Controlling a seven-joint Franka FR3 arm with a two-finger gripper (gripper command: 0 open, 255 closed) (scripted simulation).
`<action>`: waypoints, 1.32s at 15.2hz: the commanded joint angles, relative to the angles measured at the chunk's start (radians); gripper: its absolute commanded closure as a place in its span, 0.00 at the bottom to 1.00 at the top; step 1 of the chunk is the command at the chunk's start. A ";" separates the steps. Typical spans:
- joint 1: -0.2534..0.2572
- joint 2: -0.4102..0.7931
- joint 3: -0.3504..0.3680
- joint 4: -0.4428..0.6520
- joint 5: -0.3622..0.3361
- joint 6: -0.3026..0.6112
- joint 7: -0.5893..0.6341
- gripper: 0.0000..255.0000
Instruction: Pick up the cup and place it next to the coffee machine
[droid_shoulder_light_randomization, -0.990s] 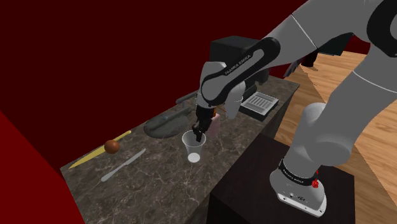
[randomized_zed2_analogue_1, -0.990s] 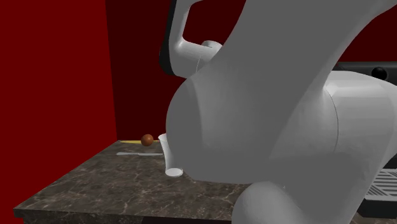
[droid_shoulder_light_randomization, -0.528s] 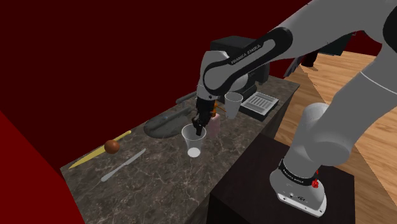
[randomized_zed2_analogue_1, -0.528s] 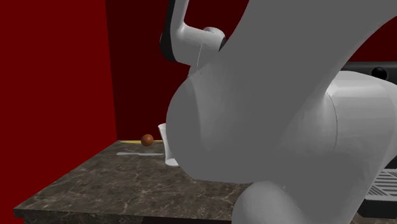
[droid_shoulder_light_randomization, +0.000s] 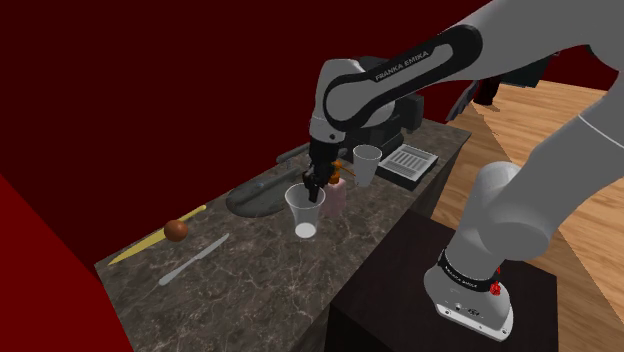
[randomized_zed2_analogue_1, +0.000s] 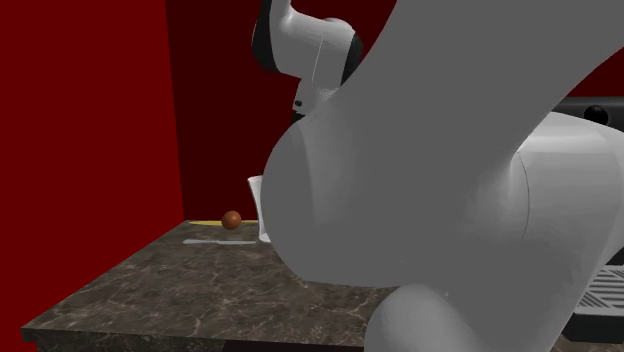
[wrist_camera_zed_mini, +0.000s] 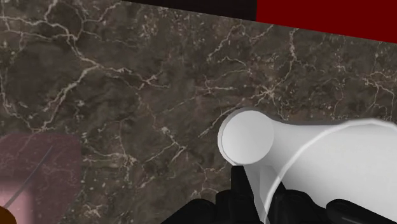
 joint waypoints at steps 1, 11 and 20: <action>-0.002 -0.013 0.001 0.016 -0.007 -0.028 0.012 1.00; -0.011 -0.072 -0.001 0.105 -0.036 -0.171 0.056 1.00; -0.016 -0.102 -0.004 0.201 -0.054 -0.293 0.090 1.00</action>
